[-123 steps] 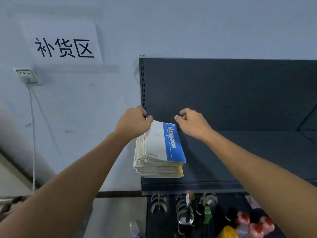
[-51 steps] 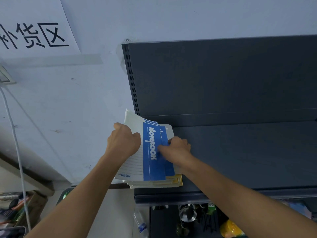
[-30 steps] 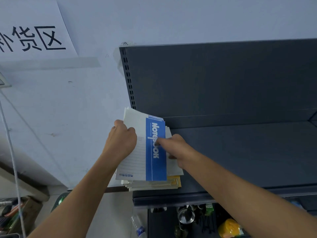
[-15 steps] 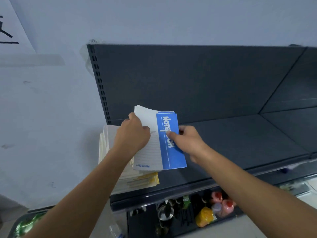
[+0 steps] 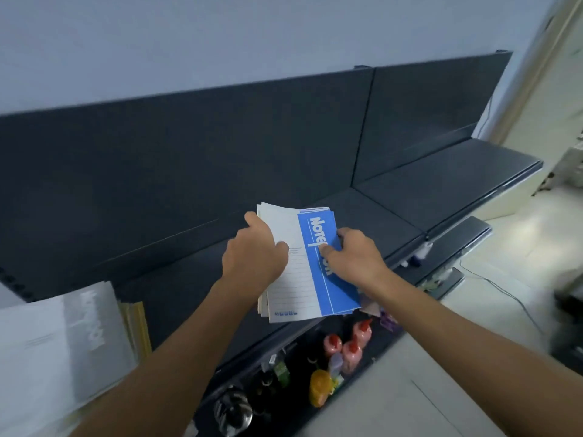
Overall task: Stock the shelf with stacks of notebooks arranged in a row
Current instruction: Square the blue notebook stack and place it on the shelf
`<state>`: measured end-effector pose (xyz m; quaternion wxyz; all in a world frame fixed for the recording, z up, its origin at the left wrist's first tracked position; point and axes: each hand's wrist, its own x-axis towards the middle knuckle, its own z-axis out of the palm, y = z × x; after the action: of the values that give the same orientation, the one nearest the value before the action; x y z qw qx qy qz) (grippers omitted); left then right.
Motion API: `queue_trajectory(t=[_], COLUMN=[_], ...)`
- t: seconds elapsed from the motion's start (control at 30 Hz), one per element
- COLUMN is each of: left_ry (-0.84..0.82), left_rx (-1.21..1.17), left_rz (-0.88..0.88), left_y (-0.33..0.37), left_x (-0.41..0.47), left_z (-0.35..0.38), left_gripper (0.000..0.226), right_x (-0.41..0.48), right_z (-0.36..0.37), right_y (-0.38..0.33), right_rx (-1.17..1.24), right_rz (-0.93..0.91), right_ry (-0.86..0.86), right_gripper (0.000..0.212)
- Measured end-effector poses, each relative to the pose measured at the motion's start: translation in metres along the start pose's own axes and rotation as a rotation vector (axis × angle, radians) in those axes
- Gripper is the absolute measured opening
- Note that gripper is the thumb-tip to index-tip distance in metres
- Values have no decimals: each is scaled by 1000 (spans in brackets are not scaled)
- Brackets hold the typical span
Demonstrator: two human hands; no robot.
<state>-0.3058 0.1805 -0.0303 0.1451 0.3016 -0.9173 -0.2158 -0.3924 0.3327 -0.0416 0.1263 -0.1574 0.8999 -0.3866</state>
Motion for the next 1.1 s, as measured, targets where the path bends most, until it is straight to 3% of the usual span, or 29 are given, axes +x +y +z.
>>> queue_trajectory(t=[0.5,0.9,1.1], left_ry=[-209,-258,-252], left_rx=[11,-39,-33], left_rz=[88,270,252], left_y=[191,304,353], left_x=[48,133,159], left_z=[128,216,251], left_gripper=[32,40,45], right_x=[89,174,216], right_z=[-146,-237,-271], right_y=[141,208,245], right_rx=[-275,-257,-210], right_rz=[72,169,161], right_ry=[150,299,282], right_gripper=[23,23,28])
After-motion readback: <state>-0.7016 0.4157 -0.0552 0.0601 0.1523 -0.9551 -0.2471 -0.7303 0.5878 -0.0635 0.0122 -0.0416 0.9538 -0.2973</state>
